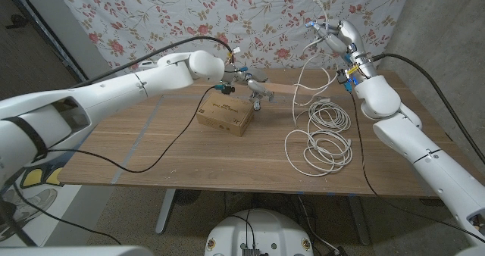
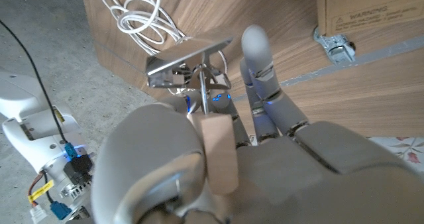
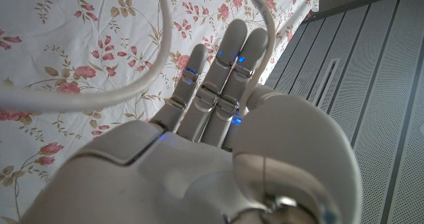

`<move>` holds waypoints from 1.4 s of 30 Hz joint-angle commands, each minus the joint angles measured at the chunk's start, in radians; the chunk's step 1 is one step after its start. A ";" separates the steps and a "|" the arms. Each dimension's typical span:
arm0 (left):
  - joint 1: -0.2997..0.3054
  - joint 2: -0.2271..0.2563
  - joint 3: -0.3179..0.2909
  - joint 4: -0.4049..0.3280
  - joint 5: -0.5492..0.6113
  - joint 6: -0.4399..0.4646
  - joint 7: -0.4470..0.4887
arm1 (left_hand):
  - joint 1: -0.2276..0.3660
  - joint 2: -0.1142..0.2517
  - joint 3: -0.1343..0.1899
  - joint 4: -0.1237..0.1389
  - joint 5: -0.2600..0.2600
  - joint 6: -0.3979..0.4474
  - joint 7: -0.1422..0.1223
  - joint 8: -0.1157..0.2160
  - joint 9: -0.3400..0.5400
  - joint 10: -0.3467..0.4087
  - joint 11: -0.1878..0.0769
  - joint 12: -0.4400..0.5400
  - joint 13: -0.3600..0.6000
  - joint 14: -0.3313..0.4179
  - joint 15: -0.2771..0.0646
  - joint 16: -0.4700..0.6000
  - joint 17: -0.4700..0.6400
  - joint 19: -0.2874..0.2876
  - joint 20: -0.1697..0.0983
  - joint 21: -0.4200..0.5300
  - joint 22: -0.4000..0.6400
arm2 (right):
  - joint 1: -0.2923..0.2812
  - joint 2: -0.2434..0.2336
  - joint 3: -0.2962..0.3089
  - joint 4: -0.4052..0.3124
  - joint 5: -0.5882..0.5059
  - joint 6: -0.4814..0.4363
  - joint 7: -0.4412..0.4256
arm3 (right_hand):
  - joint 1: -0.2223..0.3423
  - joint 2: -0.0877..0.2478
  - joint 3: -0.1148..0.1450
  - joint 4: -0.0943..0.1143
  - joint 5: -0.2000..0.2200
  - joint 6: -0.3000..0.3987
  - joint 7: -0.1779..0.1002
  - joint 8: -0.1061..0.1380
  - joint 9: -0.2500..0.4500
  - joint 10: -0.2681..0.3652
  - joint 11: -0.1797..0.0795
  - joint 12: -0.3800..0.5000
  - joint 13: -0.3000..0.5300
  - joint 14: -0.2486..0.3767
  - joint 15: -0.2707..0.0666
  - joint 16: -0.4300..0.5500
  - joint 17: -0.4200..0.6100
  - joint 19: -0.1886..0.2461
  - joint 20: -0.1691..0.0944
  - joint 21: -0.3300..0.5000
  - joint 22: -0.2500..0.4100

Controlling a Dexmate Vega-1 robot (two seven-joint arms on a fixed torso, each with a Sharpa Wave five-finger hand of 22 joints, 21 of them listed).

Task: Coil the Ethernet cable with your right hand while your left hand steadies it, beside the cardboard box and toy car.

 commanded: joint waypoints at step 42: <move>-0.027 0.019 -0.024 0.155 -0.367 -0.252 -0.350 | 0.009 0.011 0.003 -0.004 0.000 0.004 0.011 0.018 -0.008 0.003 0.010 0.006 0.002 0.324 -0.235 0.089 0.004 -0.378 0.085 0.020 0.004 | 0.193 0.029 -0.086 0.299 0.174 -0.224 0.097 | 0.000 0.008 0.006 -0.010 0.006 0.133 0.098 -0.003 0.002 0.000 -0.003 -0.012 -0.002 0.004 -0.004 -0.012 0.000 -0.004 -0.158 0.009 0.002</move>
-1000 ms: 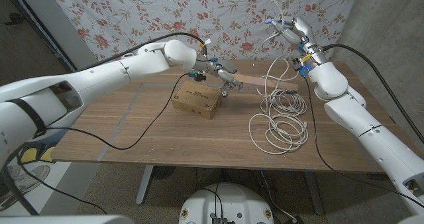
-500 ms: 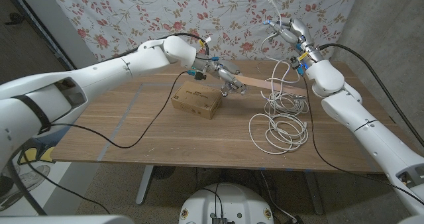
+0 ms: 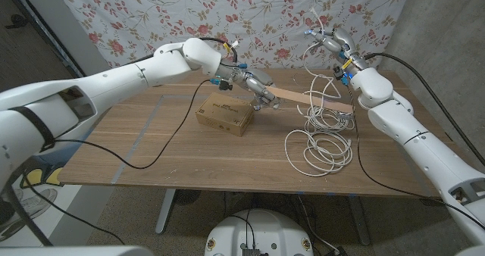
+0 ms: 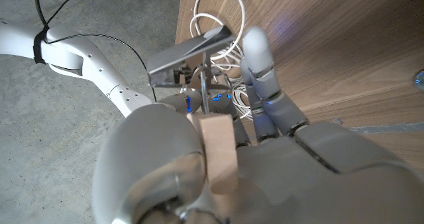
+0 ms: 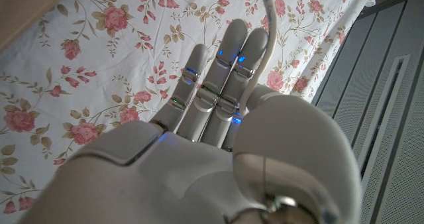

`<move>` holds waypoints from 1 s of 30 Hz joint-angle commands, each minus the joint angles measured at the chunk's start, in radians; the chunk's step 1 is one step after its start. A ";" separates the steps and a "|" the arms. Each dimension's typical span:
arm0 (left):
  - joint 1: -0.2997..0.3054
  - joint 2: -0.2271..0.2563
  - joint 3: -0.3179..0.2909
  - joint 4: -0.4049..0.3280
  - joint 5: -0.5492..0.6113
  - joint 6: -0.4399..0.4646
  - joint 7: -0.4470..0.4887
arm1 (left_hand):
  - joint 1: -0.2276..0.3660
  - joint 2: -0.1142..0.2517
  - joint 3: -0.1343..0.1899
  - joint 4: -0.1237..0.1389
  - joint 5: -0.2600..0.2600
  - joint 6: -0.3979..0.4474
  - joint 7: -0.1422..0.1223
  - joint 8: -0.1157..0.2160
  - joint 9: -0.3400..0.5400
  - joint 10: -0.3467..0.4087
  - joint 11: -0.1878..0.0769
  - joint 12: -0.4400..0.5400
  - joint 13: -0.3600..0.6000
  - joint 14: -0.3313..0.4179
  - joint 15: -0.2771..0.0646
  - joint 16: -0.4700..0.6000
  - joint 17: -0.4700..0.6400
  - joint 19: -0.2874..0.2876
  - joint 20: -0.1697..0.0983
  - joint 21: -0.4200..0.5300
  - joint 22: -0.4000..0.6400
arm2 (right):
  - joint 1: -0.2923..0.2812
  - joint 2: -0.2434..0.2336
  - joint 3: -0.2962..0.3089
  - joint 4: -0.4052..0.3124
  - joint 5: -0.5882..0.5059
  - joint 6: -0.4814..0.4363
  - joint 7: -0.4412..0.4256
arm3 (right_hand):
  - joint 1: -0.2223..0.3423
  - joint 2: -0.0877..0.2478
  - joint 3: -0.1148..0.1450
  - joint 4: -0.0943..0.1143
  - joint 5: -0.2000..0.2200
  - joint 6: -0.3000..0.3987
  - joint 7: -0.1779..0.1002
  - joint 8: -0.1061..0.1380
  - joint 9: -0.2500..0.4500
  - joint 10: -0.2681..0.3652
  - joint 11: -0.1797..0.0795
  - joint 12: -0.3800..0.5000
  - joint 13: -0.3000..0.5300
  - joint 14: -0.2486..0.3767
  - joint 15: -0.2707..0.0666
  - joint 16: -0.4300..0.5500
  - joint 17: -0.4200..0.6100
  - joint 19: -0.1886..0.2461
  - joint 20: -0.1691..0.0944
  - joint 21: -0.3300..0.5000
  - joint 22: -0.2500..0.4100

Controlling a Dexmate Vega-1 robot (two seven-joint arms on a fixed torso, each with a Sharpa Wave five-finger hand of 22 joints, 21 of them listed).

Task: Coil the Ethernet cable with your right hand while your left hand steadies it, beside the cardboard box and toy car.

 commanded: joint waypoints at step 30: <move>0.151 0.121 -0.143 0.065 -0.357 -0.253 0.057 | 0.009 0.010 0.001 -0.004 -0.004 0.004 -0.001 0.015 0.000 0.008 0.004 0.007 0.002 0.325 -0.236 0.100 0.004 -0.377 0.083 0.010 0.007 | 0.043 0.003 -0.040 0.196 0.093 -0.122 -0.011 | 0.001 0.006 0.005 -0.004 0.003 0.135 0.096 0.001 0.001 -0.001 -0.002 -0.006 0.005 0.007 -0.007 -0.007 0.004 -0.004 -0.158 0.010 0.002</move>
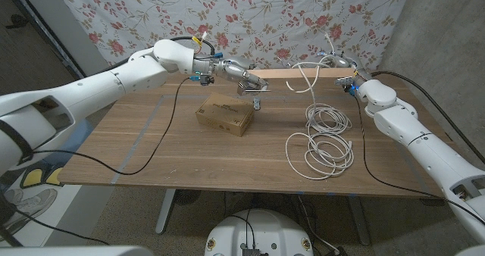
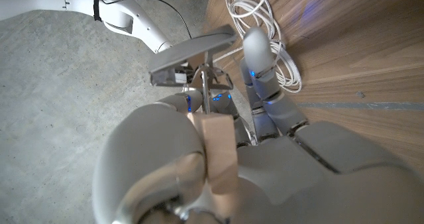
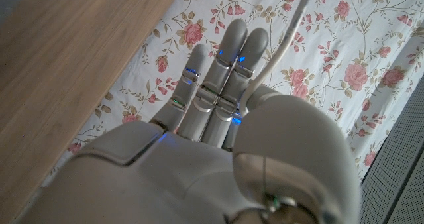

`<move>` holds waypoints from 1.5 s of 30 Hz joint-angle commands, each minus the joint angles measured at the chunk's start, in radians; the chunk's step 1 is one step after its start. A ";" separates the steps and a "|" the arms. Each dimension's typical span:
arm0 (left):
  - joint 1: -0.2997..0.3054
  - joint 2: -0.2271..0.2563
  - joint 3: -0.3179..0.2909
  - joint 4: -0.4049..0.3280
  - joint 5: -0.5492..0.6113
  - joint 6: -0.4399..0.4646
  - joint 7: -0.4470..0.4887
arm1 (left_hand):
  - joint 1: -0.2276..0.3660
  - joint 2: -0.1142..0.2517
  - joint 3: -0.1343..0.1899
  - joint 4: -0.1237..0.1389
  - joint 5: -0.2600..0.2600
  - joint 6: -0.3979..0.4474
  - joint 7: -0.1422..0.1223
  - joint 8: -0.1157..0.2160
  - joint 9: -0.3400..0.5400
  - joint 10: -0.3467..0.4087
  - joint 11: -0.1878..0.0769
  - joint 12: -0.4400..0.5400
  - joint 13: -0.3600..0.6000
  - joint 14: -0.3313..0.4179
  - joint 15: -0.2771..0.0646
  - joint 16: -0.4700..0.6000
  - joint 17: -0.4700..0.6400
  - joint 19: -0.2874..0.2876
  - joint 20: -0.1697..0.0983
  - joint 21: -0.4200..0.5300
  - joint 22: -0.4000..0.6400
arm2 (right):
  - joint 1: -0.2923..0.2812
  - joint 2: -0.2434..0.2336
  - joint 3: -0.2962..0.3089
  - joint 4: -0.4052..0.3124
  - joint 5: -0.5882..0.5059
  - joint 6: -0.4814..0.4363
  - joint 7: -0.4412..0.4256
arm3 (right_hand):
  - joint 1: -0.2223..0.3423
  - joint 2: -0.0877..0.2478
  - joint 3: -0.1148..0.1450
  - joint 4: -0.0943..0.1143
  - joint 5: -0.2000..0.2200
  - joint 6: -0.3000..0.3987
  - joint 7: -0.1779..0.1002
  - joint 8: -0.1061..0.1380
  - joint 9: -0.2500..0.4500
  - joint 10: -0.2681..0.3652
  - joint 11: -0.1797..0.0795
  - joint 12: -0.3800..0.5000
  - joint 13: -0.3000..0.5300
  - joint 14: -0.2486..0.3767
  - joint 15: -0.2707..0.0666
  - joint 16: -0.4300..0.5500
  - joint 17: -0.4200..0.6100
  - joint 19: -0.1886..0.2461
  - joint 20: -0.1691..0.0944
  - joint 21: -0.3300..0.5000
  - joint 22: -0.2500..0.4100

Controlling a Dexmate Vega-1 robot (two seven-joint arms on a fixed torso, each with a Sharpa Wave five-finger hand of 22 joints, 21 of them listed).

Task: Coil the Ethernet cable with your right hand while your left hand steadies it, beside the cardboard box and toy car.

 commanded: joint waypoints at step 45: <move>0.115 0.029 -0.072 -0.113 0.255 0.076 0.726 | -0.004 0.004 -0.001 0.001 -0.001 0.006 -0.017 0.018 -0.003 0.001 -0.007 0.005 0.002 0.312 -0.243 0.111 0.003 -0.385 0.081 -0.004 -0.007 | -0.089 0.048 0.016 0.094 0.082 0.092 -0.030 | 0.006 0.008 0.010 -0.008 0.002 0.140 0.099 0.003 0.003 0.007 0.002 -0.004 0.003 0.014 -0.007 -0.009 -0.003 0.001 -0.157 0.014 0.001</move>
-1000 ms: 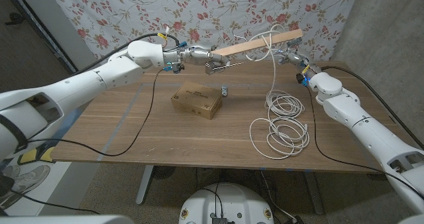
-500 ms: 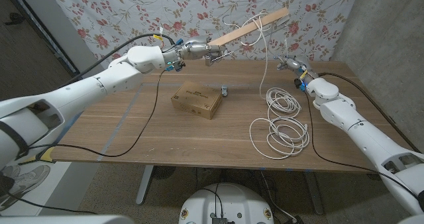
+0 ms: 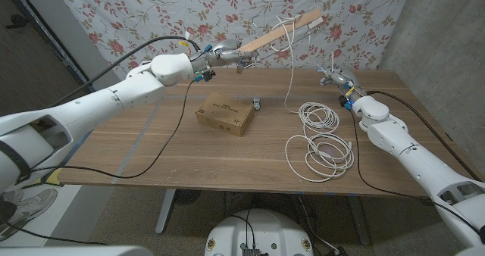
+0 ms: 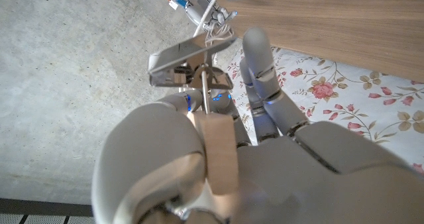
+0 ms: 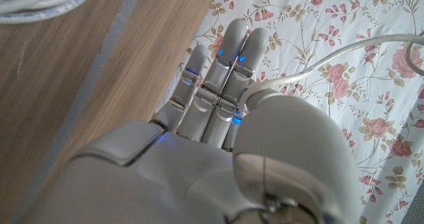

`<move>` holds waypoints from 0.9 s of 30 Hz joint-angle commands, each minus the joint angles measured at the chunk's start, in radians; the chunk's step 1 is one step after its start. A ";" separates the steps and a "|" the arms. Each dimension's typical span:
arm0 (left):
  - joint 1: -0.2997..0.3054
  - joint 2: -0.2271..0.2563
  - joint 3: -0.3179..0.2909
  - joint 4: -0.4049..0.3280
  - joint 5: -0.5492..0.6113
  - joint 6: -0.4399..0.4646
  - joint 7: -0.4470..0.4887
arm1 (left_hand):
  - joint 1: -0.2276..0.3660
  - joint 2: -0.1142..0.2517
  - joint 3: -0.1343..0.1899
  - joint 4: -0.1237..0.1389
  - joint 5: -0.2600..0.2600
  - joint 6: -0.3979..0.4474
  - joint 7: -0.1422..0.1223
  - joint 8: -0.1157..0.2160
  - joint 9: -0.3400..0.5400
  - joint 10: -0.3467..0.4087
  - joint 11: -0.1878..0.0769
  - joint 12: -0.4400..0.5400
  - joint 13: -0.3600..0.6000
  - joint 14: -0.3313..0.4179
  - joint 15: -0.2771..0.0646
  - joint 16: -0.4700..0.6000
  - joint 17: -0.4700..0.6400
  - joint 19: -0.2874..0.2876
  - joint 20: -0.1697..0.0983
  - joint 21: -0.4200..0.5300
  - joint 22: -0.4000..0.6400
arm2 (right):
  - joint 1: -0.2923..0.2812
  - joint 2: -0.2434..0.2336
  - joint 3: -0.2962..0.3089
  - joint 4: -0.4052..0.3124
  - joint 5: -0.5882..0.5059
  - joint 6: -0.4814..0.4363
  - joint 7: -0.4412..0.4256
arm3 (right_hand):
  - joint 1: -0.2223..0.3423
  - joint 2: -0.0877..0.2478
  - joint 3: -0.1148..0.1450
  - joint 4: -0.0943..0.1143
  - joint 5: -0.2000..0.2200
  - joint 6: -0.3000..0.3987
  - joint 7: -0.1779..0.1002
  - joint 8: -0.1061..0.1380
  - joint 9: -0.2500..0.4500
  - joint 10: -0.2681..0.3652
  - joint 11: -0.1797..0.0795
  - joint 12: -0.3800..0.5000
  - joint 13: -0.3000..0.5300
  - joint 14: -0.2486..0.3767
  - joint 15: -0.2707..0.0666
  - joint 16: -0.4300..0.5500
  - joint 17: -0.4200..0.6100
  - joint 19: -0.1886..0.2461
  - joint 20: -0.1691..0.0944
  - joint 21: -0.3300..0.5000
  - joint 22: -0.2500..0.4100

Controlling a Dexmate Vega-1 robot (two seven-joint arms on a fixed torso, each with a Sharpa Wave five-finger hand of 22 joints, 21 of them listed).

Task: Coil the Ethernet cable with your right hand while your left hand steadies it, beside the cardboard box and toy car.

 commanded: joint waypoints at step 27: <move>-0.068 -0.049 0.045 -0.078 0.260 0.284 0.113 | -0.004 0.006 -0.002 0.000 -0.001 -0.002 -0.006 0.013 -0.005 0.004 -0.005 0.005 0.001 0.312 -0.244 0.117 0.003 -0.382 0.079 -0.004 -0.003 | -0.241 -0.038 0.101 -0.206 -0.008 0.188 -0.133 | 0.007 0.006 0.015 -0.016 -0.009 0.161 0.112 -0.008 -0.048 -0.017 0.022 -0.097 -0.092 0.025 -0.003 -0.057 -0.112 0.007 -0.156 0.008 -0.002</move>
